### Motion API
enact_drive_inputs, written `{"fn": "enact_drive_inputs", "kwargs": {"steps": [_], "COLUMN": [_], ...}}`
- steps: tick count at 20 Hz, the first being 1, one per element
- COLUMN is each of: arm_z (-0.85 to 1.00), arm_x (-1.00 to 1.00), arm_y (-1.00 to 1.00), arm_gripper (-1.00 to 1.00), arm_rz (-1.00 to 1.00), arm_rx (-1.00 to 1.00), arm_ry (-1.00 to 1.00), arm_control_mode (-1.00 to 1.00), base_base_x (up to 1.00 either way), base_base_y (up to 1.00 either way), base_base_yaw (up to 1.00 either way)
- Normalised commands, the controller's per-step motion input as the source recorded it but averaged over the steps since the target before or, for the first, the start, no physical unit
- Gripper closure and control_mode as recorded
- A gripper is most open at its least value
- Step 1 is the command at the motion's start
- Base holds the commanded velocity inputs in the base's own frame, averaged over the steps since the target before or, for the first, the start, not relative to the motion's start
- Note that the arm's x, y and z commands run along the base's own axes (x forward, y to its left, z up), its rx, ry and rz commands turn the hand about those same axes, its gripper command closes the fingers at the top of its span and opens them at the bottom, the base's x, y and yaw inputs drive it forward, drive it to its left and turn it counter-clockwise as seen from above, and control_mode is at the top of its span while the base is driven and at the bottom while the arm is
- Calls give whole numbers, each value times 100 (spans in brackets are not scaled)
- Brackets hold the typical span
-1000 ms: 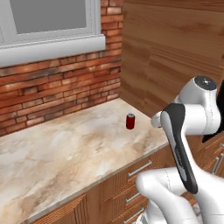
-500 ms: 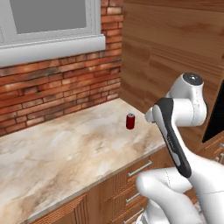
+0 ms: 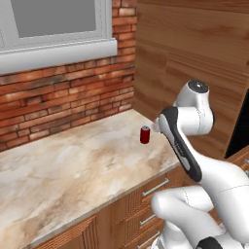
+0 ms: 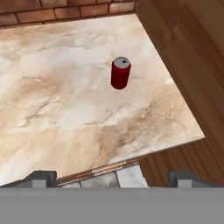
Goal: Four empty soda cans are scattered around the kitchen. Gather all the cans and cluster them next to the stove for recycling.
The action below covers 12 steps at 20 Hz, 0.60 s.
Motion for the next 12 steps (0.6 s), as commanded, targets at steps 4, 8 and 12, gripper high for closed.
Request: {"fn": "enact_drive_inputs", "kwargs": {"steps": [4, 8, 12], "arm_z": [-17, -11, -9], "arm_x": [38, 37, 34], "arm_y": [15, 9, 2], "arm_gripper": [-100, -100, -100], "arm_rz": [0, 0, 0], "arm_rx": [-3, -2, -1], "arm_ry": [0, 2, 5], "arm_control_mode": [-100, -100, -100], "base_base_x": [0, 0, 0], "base_base_y": [0, 0, 0], "base_base_yaw": [0, 0, 0]}}
